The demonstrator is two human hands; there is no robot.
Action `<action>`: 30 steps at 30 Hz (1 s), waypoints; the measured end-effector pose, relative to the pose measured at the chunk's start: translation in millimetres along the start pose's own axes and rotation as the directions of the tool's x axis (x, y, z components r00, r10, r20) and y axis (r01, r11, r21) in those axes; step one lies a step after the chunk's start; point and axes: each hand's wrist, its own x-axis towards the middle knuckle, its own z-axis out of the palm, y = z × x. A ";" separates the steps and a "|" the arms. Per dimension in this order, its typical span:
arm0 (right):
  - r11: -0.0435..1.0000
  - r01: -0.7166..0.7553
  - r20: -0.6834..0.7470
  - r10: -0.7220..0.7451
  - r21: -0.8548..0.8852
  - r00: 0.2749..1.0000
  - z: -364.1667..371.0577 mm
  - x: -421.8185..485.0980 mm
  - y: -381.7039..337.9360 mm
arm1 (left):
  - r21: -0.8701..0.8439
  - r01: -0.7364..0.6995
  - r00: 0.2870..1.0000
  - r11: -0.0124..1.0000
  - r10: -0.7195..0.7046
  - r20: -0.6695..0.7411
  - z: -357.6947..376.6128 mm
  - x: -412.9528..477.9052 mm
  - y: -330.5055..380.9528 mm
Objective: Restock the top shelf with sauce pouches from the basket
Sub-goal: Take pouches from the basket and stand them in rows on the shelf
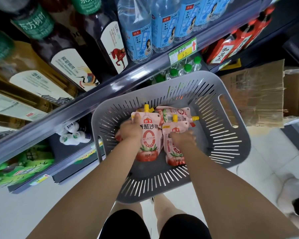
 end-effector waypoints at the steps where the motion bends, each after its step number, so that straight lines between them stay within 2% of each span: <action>1: 1.000 0.000 0.049 0.000 -0.012 0.999 3.5 -5.8 -1.5 | 0.005 0.002 1.000 1.000 -0.002 0.007 1.1 1.0 0.7; 3: 0.995 0.016 0.102 -0.006 -0.103 0.995 12.6 -13.4 -1.7 | 0.014 -0.008 1.000 1.000 0.008 0.021 1.2 1.4 0.9; 8: 0.958 0.048 0.042 -0.038 -0.283 0.998 19.5 -18.4 3.3 | -0.071 -0.015 0.998 0.997 0.020 0.066 -1.5 -0.9 -2.4; 10: 0.963 0.046 0.032 -0.039 -0.266 0.999 13.8 -18.4 2.7 | -0.061 -0.046 0.997 0.997 0.049 0.058 -2.1 -0.9 -3.8; 13: 0.990 -0.017 0.037 0.022 -0.143 0.999 0.0 -14.4 -0.4 | 0.003 -0.073 0.996 0.997 0.072 0.059 -2.4 0.6 -4.3; 16: 0.998 -0.027 0.024 0.029 -0.065 0.999 -19.7 -14.1 -2.5 | 0.068 -0.132 0.984 0.989 0.122 0.130 5.9 -2.5 -1.9; 19: 0.993 0.051 -0.042 -0.055 -0.105 0.998 -42.0 -19.0 -3.3 | 0.170 -0.241 0.956 0.956 0.202 0.214 22.8 -7.9 -1.5; 22: 0.979 0.068 -0.072 -0.083 -0.191 0.994 -56.9 -20.1 0.0 | 0.173 -0.314 0.925 0.934 0.259 0.279 38.9 -7.7 0.0; 25: 0.957 0.056 -0.042 -0.071 -0.285 0.997 -65.6 -21.4 6.3 | 0.270 -0.399 0.906 0.876 0.333 0.260 46.3 -8.6 1.0; 30: 0.945 0.069 0.028 -0.064 -0.319 0.998 -67.3 -23.5 11.3 | 0.542 -0.536 0.815 0.648 0.563 0.133 50.2 -27.5 -22.9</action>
